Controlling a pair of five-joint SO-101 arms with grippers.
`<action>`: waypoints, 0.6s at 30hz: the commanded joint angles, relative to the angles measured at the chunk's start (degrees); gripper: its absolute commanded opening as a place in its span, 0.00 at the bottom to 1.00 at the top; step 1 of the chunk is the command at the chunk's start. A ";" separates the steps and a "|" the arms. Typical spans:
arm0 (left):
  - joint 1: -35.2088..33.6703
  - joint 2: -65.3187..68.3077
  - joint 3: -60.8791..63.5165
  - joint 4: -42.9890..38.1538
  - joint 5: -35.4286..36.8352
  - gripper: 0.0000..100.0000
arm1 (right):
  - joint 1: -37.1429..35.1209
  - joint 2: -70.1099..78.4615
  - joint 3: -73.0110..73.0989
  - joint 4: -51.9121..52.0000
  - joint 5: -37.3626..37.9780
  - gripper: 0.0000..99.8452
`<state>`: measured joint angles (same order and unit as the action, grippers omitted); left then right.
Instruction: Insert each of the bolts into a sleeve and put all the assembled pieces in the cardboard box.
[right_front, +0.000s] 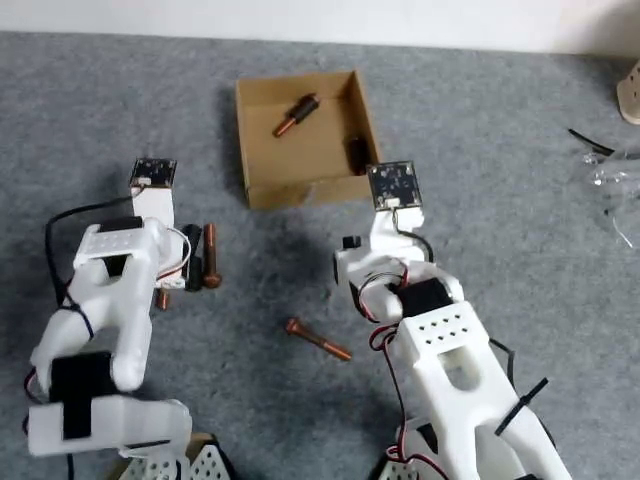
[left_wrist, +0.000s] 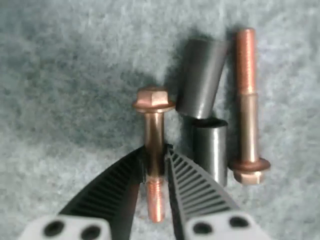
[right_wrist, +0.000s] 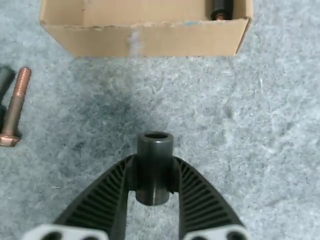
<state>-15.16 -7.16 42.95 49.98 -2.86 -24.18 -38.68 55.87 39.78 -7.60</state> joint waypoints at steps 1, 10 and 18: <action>0.40 -11.91 2.95 0.35 2.99 0.00 | 0.75 -0.75 -0.22 -1.80 0.79 0.00; 0.57 -45.76 11.74 0.70 2.55 0.01 | 0.75 -0.75 -0.13 -2.42 0.79 0.00; 0.22 -71.08 16.84 0.70 2.46 0.01 | 1.27 -0.84 4.44 -9.19 0.79 0.00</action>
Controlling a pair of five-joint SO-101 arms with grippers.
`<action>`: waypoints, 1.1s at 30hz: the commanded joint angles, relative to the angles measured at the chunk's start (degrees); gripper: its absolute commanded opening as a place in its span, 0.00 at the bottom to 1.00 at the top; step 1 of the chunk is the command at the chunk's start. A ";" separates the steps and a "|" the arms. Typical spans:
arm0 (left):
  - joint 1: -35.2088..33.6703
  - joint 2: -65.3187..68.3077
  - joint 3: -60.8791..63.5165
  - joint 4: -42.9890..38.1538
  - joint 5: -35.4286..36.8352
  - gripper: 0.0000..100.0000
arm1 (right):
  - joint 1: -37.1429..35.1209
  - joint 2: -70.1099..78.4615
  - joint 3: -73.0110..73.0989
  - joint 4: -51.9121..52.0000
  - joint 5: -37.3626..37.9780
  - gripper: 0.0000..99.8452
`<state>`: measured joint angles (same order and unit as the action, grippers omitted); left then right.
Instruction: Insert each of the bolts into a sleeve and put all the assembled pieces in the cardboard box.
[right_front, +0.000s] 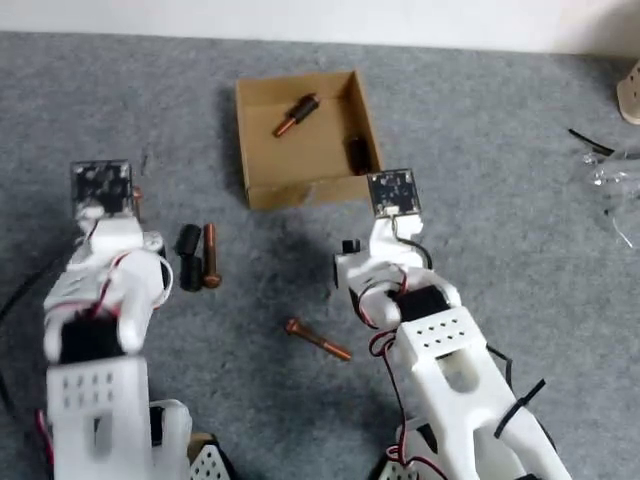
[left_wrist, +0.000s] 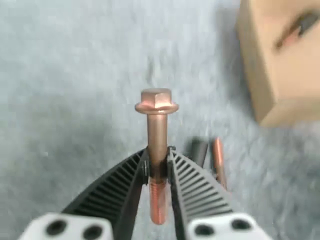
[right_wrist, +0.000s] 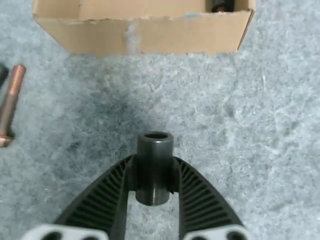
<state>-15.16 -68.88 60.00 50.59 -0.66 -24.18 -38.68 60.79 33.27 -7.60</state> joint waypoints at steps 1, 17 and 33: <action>0.22 -11.91 0.13 0.09 0.26 0.01 | 1.27 -0.84 -0.48 -2.68 0.79 0.00; 0.48 -34.68 11.30 -3.78 0.26 0.01 | 1.19 -0.92 -0.48 -2.77 0.88 0.00; 23.60 -34.95 28.09 -36.22 0.70 0.01 | -1.54 -31.08 18.59 -10.51 5.36 0.00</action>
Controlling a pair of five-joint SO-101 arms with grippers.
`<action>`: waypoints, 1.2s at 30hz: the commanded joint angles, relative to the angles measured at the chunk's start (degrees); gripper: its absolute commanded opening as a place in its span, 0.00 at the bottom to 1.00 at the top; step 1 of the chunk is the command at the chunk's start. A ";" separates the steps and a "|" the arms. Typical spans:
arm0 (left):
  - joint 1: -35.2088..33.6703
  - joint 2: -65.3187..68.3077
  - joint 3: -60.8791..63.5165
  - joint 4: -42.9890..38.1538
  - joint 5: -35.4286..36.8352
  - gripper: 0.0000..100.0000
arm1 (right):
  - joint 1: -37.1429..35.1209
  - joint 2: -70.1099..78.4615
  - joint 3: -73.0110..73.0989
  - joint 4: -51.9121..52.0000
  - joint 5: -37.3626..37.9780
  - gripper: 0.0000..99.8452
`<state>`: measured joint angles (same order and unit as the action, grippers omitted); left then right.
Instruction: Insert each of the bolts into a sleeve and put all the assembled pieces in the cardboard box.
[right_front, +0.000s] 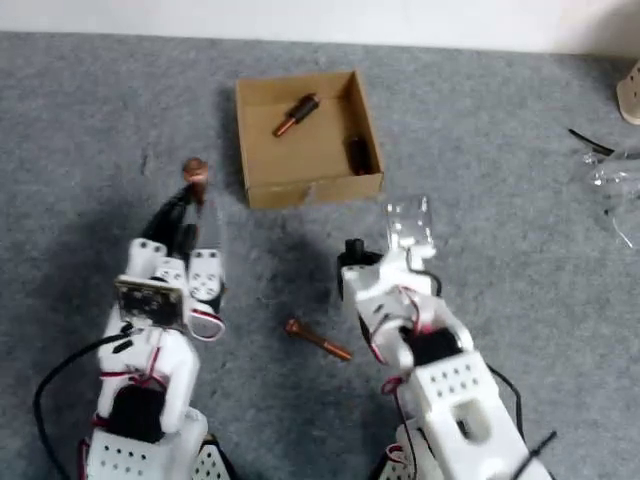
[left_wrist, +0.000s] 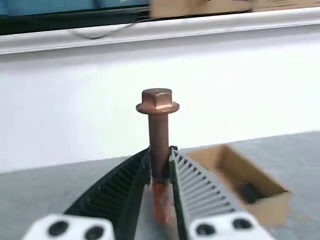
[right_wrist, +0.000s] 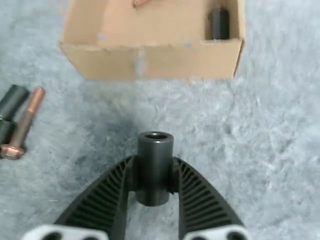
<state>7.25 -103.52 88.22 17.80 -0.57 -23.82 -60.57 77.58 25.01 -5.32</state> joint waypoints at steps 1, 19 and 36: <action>1.10 -0.31 0.22 -4.04 0.79 0.01 | -3.30 -11.65 3.21 -2.24 3.69 0.00; 18.51 -0.40 -0.92 1.49 18.46 0.01 | -10.95 -42.15 19.74 -1.80 8.18 0.00; 18.51 -0.40 1.19 1.32 29.71 0.01 | -16.66 -44.70 20.62 3.03 13.45 0.00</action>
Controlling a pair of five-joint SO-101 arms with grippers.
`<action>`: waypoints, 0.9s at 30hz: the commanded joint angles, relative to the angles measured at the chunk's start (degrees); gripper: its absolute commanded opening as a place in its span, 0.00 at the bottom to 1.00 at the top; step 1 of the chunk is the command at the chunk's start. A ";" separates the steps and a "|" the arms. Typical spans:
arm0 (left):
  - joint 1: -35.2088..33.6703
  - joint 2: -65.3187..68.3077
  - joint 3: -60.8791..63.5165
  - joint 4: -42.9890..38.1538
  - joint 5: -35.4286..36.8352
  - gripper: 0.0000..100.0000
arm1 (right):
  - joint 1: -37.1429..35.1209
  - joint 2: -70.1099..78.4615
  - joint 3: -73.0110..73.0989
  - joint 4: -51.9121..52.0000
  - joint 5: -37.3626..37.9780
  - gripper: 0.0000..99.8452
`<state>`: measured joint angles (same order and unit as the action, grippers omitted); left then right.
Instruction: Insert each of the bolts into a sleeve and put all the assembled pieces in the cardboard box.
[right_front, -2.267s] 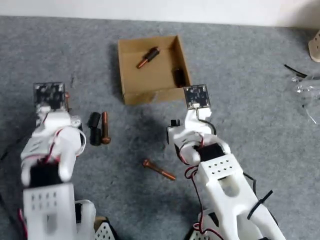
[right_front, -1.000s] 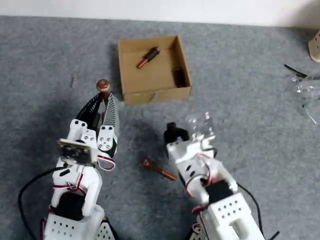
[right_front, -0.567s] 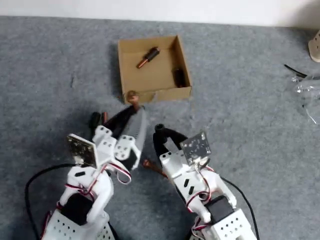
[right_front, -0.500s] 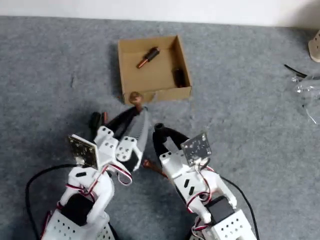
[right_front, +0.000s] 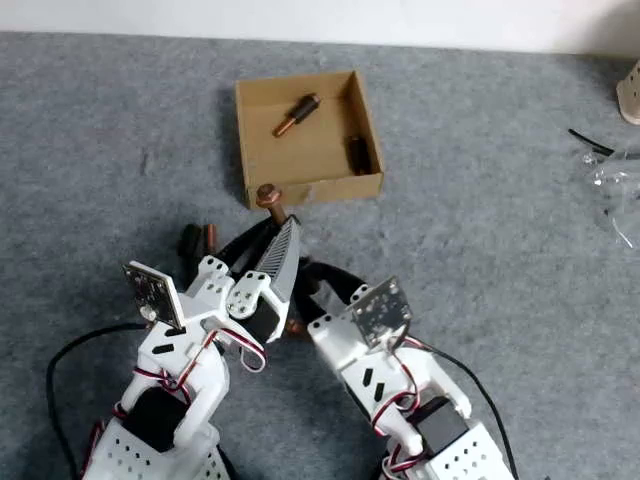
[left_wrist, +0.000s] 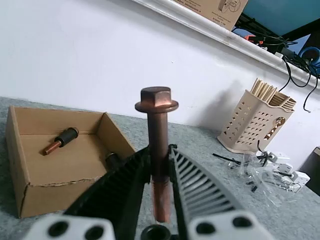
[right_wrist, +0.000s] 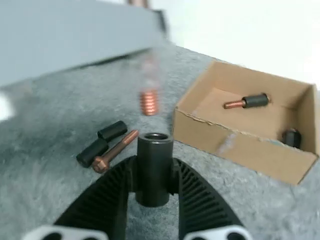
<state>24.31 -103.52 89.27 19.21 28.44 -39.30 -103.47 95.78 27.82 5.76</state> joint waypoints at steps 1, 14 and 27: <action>1.54 -0.40 0.92 -0.09 1.76 0.01 | -1.19 -1.80 2.42 0.22 2.37 0.00; 1.01 -0.40 1.80 0.18 4.13 0.01 | 1.10 -1.80 2.07 0.22 2.37 0.00; 1.54 -0.40 -0.48 5.80 4.22 0.01 | 1.27 -1.80 2.07 -0.13 2.64 0.00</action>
<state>25.01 -103.43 92.09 22.11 32.48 -38.77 -103.56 95.78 27.82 7.52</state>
